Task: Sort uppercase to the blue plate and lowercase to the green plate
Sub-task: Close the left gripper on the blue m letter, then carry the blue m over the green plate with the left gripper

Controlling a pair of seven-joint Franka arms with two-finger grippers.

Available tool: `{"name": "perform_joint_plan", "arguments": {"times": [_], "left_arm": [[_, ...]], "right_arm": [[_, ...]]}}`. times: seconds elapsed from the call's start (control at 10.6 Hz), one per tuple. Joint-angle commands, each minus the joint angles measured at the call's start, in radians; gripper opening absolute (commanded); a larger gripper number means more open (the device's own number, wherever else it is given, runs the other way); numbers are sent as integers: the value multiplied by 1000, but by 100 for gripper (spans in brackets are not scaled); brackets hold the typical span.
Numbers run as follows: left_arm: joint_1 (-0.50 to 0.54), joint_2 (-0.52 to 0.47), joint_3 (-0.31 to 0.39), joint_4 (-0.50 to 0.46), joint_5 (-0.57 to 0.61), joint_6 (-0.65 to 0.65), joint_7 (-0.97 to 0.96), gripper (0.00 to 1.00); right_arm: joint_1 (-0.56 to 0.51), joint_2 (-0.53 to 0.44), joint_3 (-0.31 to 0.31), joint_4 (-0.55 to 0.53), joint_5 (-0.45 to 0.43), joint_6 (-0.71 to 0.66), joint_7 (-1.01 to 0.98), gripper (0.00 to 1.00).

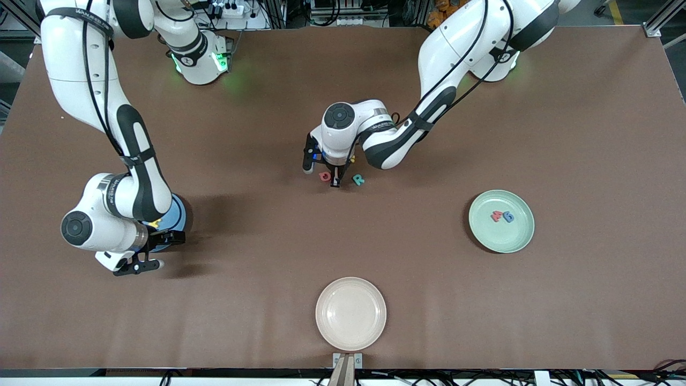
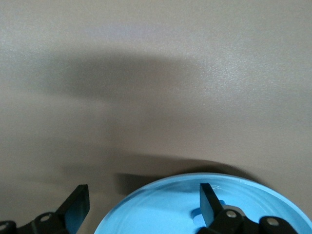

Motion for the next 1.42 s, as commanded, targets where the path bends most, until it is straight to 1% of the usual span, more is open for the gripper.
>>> {"name": "perform_joint_plan", "arguments": {"times": [0.0,0.09,0.28,0.47,0.66,0.85,0.95,1.14,1.23,1.33], "left_arm": [[27,-77,1,7,8,-112,-12,0],[55,-111,-6,17,-8,-167,-2,0],[110,-221,-10,17,-88,-293,7,0],[220,-307,-19,11,-99,-396,-4,0],[341,-359,-17,8,-98,-447,-12,0],[470,-376,1,3,-93,-481,7,0],[531,-381,3,-12,-84,-487,16,0],[656,-382,7,-84,-76,-478,28,0],[716,-379,9,-145,-55,-423,45,0],[745,-382,13,-217,-45,-327,45,0]], "right_arm": [[-1,-2,1,-6,22,10,-3,100],[0,-2,1,-6,22,10,-3,100],[0,-2,1,-6,22,8,-3,100],[6,-5,1,-6,22,1,-2,100],[22,-6,1,-6,24,-6,6,100],[72,-18,1,-4,24,-39,96,100],[104,-23,1,2,24,-55,154,100],[202,-37,1,2,22,-62,307,100],[262,-49,1,5,22,-97,392,100],[301,-61,1,11,21,-122,438,100]]}}
